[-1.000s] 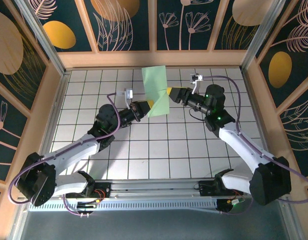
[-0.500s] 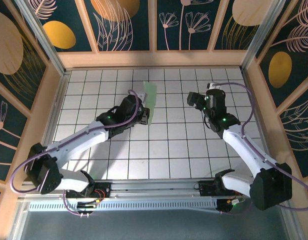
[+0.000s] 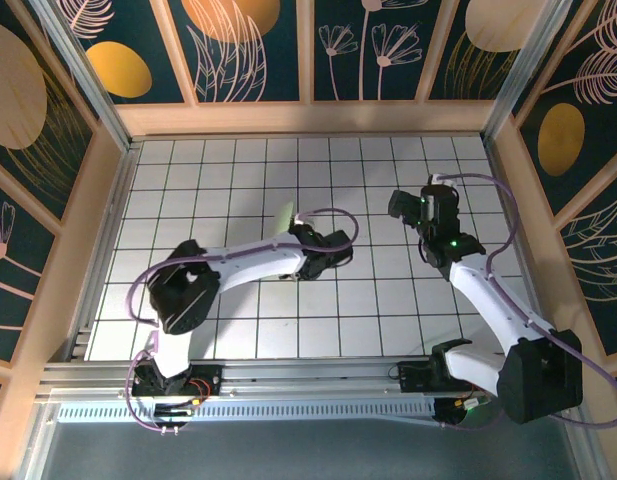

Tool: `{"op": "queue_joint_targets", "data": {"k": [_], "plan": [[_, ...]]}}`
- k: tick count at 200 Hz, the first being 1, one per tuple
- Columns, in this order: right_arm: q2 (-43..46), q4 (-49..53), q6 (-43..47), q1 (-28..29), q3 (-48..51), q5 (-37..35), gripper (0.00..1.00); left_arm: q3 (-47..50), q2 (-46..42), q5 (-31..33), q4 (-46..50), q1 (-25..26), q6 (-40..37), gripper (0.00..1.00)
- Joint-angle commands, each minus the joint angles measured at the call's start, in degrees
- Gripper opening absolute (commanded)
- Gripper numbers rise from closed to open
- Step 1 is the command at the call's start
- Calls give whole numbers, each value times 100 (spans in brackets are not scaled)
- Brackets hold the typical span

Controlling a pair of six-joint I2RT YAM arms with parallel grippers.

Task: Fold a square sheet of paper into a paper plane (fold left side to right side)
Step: Turn over the paper at the center of the table.

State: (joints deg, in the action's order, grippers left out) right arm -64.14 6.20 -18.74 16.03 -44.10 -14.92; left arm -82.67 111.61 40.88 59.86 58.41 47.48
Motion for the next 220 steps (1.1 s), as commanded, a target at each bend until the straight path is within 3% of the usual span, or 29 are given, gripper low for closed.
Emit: {"op": "queue_joint_targets", "data": {"k": [1,81,147,220], "plan": [[163,-237,-72,-78,152,39,99,-265,241,146,619,90,583,0],[242,-470,-237,-224,340,475,99,44,290,-1980,-1674,127,162,4],[198,-497,-248,-268,240,812,98,-77,442,-2793,-2439,-112,-44,17],[-59,-225,-168,-412,31,1369,98,744,-187,-4498,-4575,-656,86,52]]}}
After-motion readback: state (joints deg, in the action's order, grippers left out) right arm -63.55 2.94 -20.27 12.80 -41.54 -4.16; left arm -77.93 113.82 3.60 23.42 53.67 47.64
